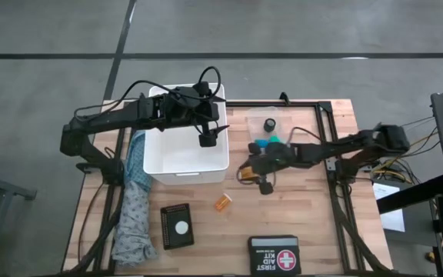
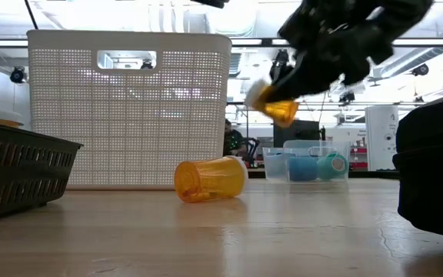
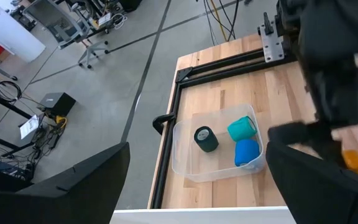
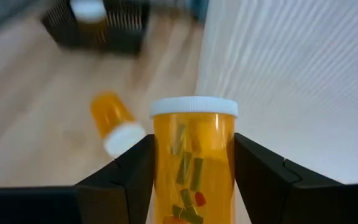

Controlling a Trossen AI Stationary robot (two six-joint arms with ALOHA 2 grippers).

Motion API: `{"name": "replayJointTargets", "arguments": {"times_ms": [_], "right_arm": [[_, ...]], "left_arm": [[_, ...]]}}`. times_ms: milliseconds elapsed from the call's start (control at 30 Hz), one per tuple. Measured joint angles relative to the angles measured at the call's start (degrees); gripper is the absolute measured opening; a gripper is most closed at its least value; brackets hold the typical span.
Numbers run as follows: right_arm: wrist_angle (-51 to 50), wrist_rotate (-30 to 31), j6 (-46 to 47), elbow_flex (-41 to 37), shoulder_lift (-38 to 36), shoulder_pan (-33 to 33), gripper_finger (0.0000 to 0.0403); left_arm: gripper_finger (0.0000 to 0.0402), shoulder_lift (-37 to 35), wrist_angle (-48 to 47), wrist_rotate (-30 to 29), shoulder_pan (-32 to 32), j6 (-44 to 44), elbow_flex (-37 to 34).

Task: Pick & place medical supplies in basket/bin
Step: Put the top orange pill bottle into the black bin

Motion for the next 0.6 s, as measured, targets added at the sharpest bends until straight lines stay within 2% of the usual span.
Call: {"name": "replayJointTargets", "arguments": {"times_ms": [167,300,433,600], "right_arm": [[13.7,0.0,4.8,-7.1,-6.0,3.0,0.0188],[26.5,0.0,8.4,-12.5,-7.9,5.6,0.0188],[37.6,1.3,11.6,-15.3,-6.6,8.2,0.0188],[44.2,6.6,14.2,-14.5,-1.8,12.2,0.0188]], "left_arm": [[0.0381,0.0,0.0,0.0,0.0,0.1,0.0],[0.0381,0.0,0.0,0.0,0.0,0.1,0.0],[0.0381,0.0,0.0,0.0,0.0,0.1,0.0],[0.0381,0.0,0.0,0.0,0.0,0.1,0.0]]}}
